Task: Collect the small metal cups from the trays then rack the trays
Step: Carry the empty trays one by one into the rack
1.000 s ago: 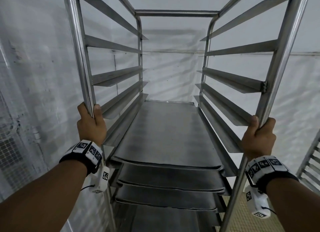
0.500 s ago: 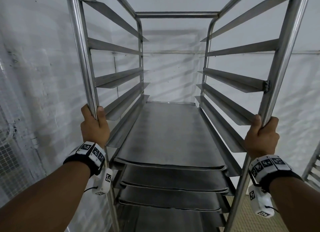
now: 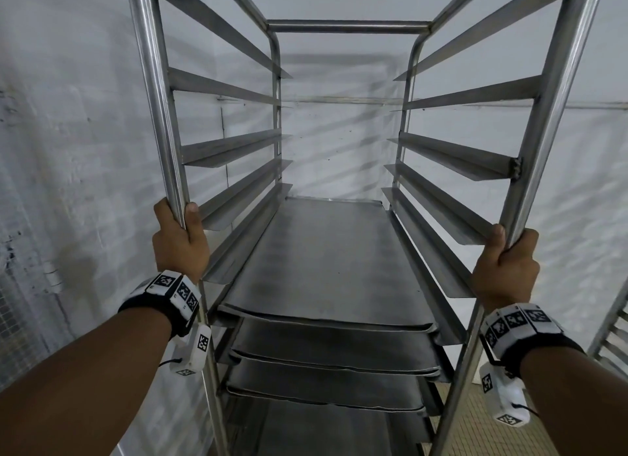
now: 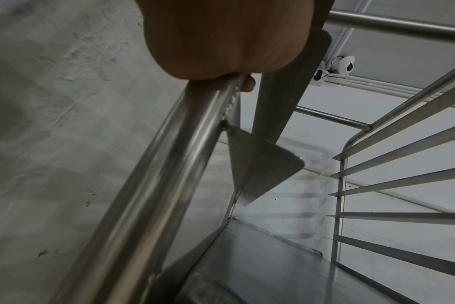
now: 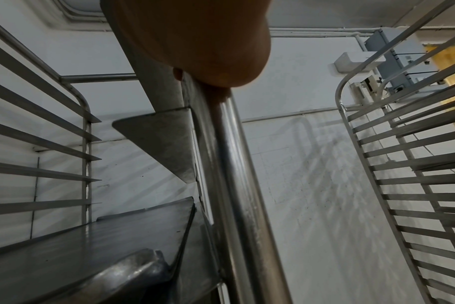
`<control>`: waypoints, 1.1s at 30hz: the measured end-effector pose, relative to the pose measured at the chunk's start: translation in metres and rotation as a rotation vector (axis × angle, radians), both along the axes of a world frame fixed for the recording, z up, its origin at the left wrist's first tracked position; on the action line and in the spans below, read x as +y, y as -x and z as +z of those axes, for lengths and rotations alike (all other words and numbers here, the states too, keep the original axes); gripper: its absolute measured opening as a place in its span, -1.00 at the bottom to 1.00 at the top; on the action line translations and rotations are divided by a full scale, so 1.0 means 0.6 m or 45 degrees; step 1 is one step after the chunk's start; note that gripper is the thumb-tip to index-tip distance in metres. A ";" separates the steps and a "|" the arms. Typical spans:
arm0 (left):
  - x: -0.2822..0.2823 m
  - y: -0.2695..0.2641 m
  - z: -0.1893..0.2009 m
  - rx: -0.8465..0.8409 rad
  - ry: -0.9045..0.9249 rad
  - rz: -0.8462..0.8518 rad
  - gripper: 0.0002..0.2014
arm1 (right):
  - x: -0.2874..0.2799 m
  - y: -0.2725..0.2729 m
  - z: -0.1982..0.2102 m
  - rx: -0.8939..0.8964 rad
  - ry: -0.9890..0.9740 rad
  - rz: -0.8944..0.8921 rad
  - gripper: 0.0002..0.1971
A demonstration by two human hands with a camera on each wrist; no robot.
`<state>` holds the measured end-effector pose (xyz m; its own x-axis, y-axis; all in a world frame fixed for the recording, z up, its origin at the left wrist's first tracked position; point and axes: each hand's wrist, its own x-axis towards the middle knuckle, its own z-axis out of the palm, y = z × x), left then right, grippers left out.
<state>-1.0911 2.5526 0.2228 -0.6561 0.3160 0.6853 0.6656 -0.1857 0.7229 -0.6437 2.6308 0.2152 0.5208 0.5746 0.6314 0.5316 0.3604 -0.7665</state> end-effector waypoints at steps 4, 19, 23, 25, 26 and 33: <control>0.015 -0.001 0.002 0.002 -0.005 -0.001 -0.48 | 0.011 0.006 0.004 0.027 -0.003 -0.009 -0.57; 0.085 0.028 -0.001 0.032 -0.015 -0.007 -0.46 | 0.073 0.026 -0.003 0.045 -0.014 -0.005 -0.53; 0.088 0.035 -0.006 0.034 -0.011 -0.023 -0.45 | 0.073 0.029 -0.004 0.040 -0.010 -0.020 -0.52; 0.088 0.034 -0.005 0.026 0.008 -0.035 -0.44 | 0.071 0.029 -0.002 0.052 0.013 -0.024 -0.53; 0.087 0.033 -0.004 0.028 0.023 -0.039 -0.44 | 0.069 0.030 -0.001 0.041 0.021 -0.024 -0.53; 0.058 0.015 0.020 -0.093 0.312 -0.063 -0.41 | 0.049 0.024 0.010 -0.058 0.282 0.020 -0.50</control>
<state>-1.1000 2.5877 0.2346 -0.6806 0.4999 0.5357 0.6046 -0.0298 0.7960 -0.6583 2.6599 0.2211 0.4848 0.7096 0.5114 0.5631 0.1942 -0.8033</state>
